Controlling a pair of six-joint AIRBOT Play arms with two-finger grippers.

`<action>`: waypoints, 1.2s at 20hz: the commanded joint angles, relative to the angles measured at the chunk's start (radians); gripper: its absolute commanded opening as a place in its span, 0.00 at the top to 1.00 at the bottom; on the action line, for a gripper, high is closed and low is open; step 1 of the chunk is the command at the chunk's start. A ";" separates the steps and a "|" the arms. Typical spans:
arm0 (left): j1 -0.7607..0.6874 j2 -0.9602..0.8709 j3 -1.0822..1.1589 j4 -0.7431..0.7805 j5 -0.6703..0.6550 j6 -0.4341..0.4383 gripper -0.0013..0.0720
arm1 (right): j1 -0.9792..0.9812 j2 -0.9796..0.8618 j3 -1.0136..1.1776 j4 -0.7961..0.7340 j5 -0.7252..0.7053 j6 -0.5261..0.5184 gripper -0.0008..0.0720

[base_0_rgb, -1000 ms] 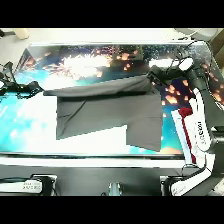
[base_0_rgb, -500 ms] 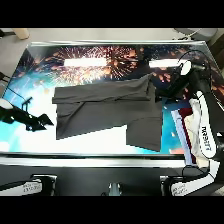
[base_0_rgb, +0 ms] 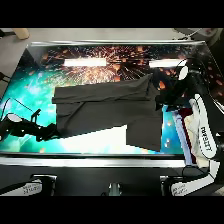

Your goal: Fold the shirts.

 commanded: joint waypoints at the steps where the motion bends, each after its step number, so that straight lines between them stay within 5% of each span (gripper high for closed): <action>1: -0.029 0.003 -0.009 -0.026 0.040 0.000 0.93 | -0.034 -0.001 -0.050 -0.023 -0.011 0.003 0.24; 7: -0.032 0.011 -0.009 -0.026 0.039 0.038 0.95 | -0.165 -0.031 -0.192 0.140 -0.127 -0.021 0.27; 12: -0.032 0.035 0.004 -0.026 0.039 0.048 0.95 | -0.164 -0.094 -0.201 0.180 -0.253 -0.005 0.42; 13: -0.032 0.041 0.013 -0.026 0.039 0.048 0.95 | -0.164 -0.100 -0.201 0.189 -0.275 0.000 0.48; 15: -0.032 0.043 0.041 -0.026 0.036 0.048 0.95 | -0.164 -0.098 -0.200 0.237 -0.301 -0.002 0.94; 19: -0.032 0.121 0.273 -0.026 -0.007 0.048 0.95 | -0.165 0.042 -0.108 0.340 -0.293 -0.119 0.95; 24: -0.032 0.344 0.986 -0.023 0.058 0.026 0.95 | -0.165 0.533 0.190 0.270 -0.375 -0.136 0.95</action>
